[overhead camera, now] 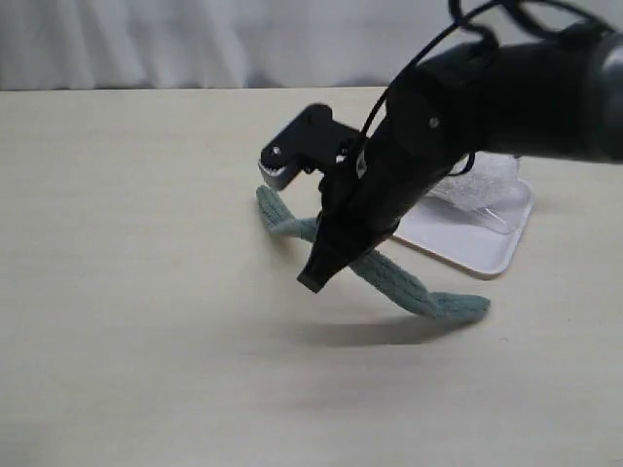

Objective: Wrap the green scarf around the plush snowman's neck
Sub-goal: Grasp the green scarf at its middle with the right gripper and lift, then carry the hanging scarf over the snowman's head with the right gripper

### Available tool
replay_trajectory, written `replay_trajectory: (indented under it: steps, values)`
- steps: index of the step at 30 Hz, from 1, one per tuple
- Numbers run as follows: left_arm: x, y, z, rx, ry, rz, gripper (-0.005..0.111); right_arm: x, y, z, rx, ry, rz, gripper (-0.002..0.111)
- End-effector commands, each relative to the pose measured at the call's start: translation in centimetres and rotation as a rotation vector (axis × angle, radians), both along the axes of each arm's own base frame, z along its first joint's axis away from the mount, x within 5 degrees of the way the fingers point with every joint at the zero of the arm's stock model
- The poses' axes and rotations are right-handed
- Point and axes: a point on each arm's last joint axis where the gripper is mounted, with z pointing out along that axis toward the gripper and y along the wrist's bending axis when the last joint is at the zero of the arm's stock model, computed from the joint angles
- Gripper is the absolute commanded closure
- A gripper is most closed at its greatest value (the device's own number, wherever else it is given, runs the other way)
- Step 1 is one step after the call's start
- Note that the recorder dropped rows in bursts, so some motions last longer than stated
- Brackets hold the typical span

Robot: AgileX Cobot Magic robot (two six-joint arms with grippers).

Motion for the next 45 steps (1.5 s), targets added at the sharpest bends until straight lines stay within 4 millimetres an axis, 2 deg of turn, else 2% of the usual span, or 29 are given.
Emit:
replay_trajectory:
  steps: [1, 5, 7, 11, 15, 22, 26, 30, 33, 37, 45]
  values:
    - [0.0, 0.0, 0.1, 0.0, -0.016, 0.004, 0.107, -3.0, -0.2, 6.8, -0.023, -0.161, 0.068, 0.104]
    - [0.0, 0.0, 0.1, 0.0, -0.016, 0.004, 0.107, -5.7, -1.4, 12.4, -0.071, -0.375, 0.039, 0.104]
    - [0.0, 0.0, 0.1, 0.0, -0.016, 0.004, 0.107, -6.4, -2.3, 14.4, -0.081, -0.457, -0.02, 0.104]
    - [0.0, 0.0, 0.1, 0.0, -0.016, 0.004, 0.107, -6.4, -4.3, 15.9, -0.127, -0.514, -0.14, 0.104]
    - [0.0, 0.0, 0.1, 0.0, -0.016, 0.004, 0.107, -5.3, -6.3, 15.7, -0.245, -0.513, -0.239, 0.104]
    - [0.0, 0.0, 0.1, 0.0, -0.016, 0.004, 0.107, -0.5, -9.0, 14.1, -0.263, -0.523, -0.355, 0.104]
    - [0.0, 0.0, 0.1, 0.0, -0.016, 0.004, 0.107, 0.9, -8.8, 12.5, -0.23, -0.454, -0.365, 0.104]
    - [0.0, 0.0, 0.1, 0.0, -0.016, 0.004, 0.107, 0.8, -6.9, 11.2, -0.223, -0.391, -0.207, 0.104]
    - [0.0, 0.0, 0.1, 0.0, -0.016, 0.004, 0.107, 1.3, -6.2, 11.2, -0.199, -0.446, -0.155, 0.104]
    - [0.0, 0.0, 0.1, 0.0, -0.016, 0.004, 0.107, 2.6, -6.9, 11.3, -0.212, -0.517, -0.187, 0.104]
    - [0.0, 0.0, 0.1, 0.0, -0.016, 0.004, 0.107, 6.5, -9.5, 9.3, -0.329, -0.577, -0.2, 0.104]
